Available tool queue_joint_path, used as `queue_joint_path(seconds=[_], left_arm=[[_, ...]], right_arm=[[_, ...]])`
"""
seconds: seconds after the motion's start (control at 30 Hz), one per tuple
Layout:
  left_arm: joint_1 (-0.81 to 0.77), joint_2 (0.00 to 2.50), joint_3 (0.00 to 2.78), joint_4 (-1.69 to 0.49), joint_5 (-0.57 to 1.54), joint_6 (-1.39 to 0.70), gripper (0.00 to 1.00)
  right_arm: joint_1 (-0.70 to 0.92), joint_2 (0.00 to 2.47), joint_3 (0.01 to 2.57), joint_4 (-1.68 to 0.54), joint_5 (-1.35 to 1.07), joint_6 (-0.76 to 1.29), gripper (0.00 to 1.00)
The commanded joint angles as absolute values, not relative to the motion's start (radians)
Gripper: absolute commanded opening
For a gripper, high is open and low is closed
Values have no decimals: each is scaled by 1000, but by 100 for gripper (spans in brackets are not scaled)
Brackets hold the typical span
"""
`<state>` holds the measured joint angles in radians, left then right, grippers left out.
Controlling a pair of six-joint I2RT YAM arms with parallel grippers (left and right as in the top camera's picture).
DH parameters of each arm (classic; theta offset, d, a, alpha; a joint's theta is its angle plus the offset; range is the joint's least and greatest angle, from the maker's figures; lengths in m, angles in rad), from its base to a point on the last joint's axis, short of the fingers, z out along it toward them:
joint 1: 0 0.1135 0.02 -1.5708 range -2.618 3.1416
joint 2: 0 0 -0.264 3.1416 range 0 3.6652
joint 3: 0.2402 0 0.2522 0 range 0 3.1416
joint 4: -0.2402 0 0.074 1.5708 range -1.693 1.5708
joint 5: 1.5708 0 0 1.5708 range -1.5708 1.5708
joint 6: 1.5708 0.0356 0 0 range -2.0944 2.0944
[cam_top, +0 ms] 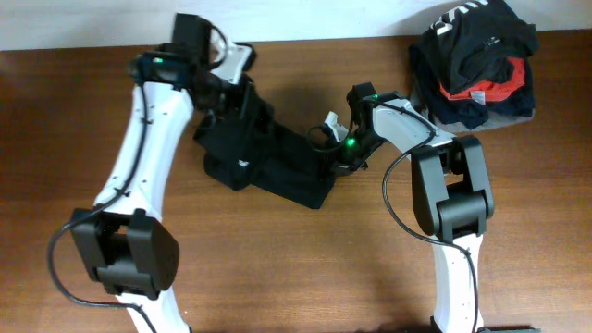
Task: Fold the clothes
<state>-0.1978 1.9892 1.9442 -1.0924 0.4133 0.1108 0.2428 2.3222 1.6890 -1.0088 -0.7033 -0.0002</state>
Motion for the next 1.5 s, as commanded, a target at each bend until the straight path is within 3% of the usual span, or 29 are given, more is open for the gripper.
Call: queue_joint_path(seconds=[0.0, 0.4, 0.6, 0.83, 0.87, 0.93, 0.97, 1.0, 1.03, 1.37, 1.47], left_arm=[[-289, 1954, 1972, -1093, 423, 101, 0], [-484, 2025, 1964, -1092, 203, 97, 0], [-487, 2094, 1964, -1071, 205, 90, 1], [-488, 2114, 1964, -1007, 268, 90, 1], [-490, 2115, 1964, -993, 274, 90, 4], [-495, 2115, 1964, -963, 274, 89, 43], [-496, 2115, 1964, -948, 273, 75, 69], [-496, 2115, 1964, -929, 273, 55, 87], [-495, 2115, 1964, -912, 273, 33, 99], [-414, 2115, 2116, -869, 268, -42, 99], [-352, 2115, 2207, -910, 268, -42, 99]], right_arm=[[236, 2350, 1698, -1009, -665, 5, 4], [183, 2347, 1700, -1015, -742, -4, 4], [67, 2227, 1708, -1033, -917, -52, 4], [-16, 2051, 1708, -1053, -920, -52, 4], [-25, 2034, 1708, -1054, -920, -52, 4], [-49, 2000, 1708, -1058, -920, -52, 4], [-60, 1990, 1708, -1059, -920, -52, 4], [-70, 1983, 1708, -1061, -920, -52, 4], [-79, 1980, 1708, -1063, -920, -51, 4], [-81, 1981, 1707, -1113, -871, -52, 5], [-42, 1983, 1705, -1124, -817, -52, 20]])
